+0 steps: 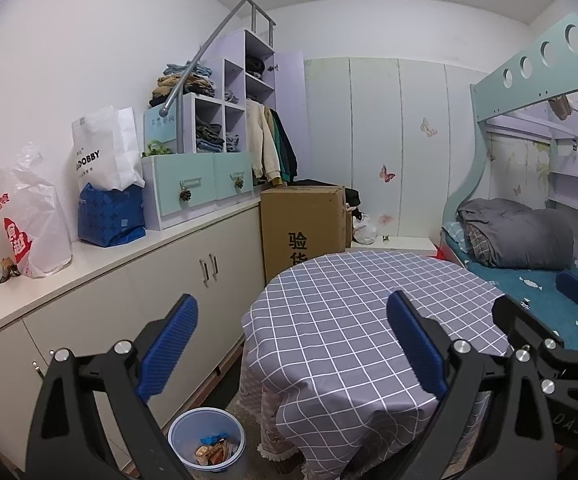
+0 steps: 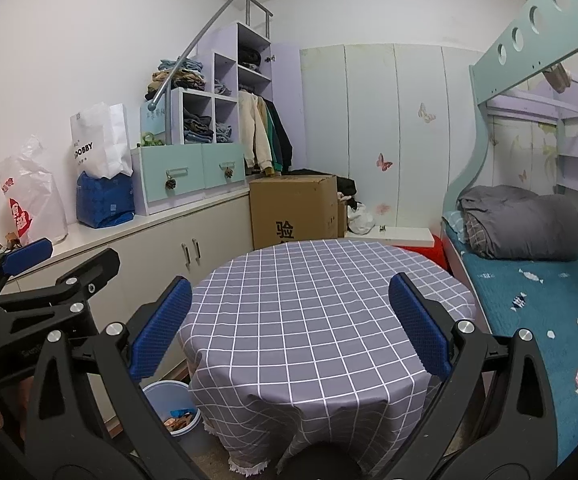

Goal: Collect trash

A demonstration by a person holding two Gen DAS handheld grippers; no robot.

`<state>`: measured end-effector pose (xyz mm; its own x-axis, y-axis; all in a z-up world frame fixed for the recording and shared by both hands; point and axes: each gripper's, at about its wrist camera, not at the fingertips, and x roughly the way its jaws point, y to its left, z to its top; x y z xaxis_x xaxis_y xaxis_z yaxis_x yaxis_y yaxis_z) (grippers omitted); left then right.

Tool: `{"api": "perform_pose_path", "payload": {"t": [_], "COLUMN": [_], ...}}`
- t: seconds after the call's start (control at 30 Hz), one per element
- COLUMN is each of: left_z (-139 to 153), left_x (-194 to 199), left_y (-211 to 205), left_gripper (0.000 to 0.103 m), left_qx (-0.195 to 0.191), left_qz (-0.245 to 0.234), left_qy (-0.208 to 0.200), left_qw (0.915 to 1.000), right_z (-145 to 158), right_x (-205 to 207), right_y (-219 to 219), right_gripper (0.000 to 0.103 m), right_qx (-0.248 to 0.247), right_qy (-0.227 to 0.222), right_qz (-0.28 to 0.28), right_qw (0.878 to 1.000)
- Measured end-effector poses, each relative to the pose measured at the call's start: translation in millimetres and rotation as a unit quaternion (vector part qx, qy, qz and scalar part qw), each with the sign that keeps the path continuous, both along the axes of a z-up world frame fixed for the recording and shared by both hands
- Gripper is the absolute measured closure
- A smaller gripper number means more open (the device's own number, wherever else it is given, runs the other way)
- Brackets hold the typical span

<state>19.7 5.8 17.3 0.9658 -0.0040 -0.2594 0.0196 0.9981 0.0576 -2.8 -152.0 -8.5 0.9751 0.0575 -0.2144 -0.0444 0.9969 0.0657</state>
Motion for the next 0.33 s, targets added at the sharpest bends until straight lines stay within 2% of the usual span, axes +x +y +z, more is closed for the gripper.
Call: {"api": "perform_pose_path", "payload": {"t": [0.2, 0.33], "left_z": [-17.1, -35.5], "left_x": [30.8, 61.8], "left_y": [-8.3, -19.3], "left_gripper": [0.01, 0.01], "left_qx": [-0.001, 0.015], "left_qz": [-0.005, -0.002], "left_qy": [0.031, 0.062], "left_qw": [0.9995, 0.998], "right_z": [-15.0, -31.7], "right_x": [26.6, 52.8], "right_y": [-8.3, -16.0], "right_gripper": [0.006, 0.006], "right_qx": [0.007, 0.011], "right_qy": [0.025, 0.05], "right_qz": [-0.006, -0.012], "right_qw": [1.0, 0.999]}}
